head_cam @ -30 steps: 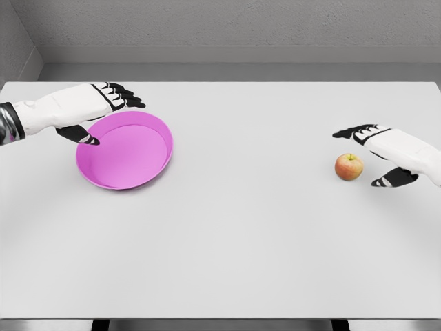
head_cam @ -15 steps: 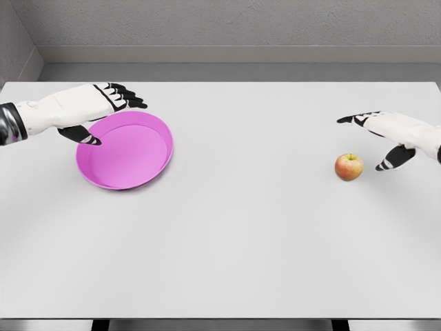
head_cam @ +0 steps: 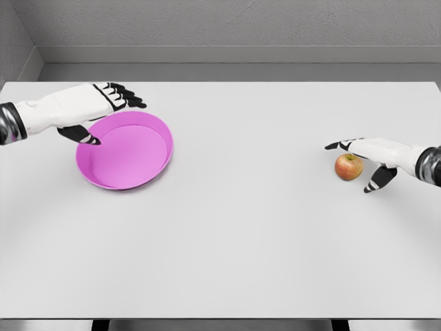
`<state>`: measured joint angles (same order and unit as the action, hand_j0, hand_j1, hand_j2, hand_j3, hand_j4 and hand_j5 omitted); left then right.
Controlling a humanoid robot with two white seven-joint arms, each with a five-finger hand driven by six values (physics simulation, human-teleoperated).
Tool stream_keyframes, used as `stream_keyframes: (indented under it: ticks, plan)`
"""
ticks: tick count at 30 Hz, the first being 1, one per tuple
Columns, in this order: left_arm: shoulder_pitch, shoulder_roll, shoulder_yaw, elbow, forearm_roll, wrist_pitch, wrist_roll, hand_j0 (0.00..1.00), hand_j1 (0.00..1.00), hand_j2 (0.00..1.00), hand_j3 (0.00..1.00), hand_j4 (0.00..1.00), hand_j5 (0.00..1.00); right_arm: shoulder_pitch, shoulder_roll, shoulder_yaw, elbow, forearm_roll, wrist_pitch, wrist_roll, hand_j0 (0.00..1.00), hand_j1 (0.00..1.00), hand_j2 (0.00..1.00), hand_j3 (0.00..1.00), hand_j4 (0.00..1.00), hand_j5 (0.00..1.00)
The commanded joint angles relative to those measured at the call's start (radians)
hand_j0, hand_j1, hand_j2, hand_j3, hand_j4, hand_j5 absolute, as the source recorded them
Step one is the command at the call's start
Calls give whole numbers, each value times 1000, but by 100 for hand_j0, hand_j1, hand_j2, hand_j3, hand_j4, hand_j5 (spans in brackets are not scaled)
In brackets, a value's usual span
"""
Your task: Put the apple on the plate with both arms
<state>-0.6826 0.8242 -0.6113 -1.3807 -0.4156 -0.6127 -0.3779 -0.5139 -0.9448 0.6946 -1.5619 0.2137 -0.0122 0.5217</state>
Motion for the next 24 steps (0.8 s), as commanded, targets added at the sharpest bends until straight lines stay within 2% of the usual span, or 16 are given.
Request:
stream_keyframes:
  ticks: [1,5,9,11,18,24]
  plan:
    - [0,1,1,0,6,2,1,100,100,100,100,100,100,0,0,8,3,0,0,0,100,100,100,100,100,100]
    - [2,1,1,0,6,2,1,100,100,100,100,100,100,0,0,9,6,0,0,0,99,99,99,99,99,99]
    - [2,1,1,0,6,2,1,100,100,100,100,100,100,2,0,12,10,0,-3,3,66,66,66,66,66,66]
    - [2,1,1,0,6,2,1,100,100,100,100,100,100,0,0,13,8,1,-5,26,56,56,56,56,56,56]
    - [2,1,1,0,6,2,1,100,100,100,100,100,100,0,0,13,6,1,-6,26,50,50,50,50,50,50]
    - [2,1,1,0,6,2,1,100,100,100,100,100,100,0,0,13,3,1,-6,26,50,50,50,50,50,50]
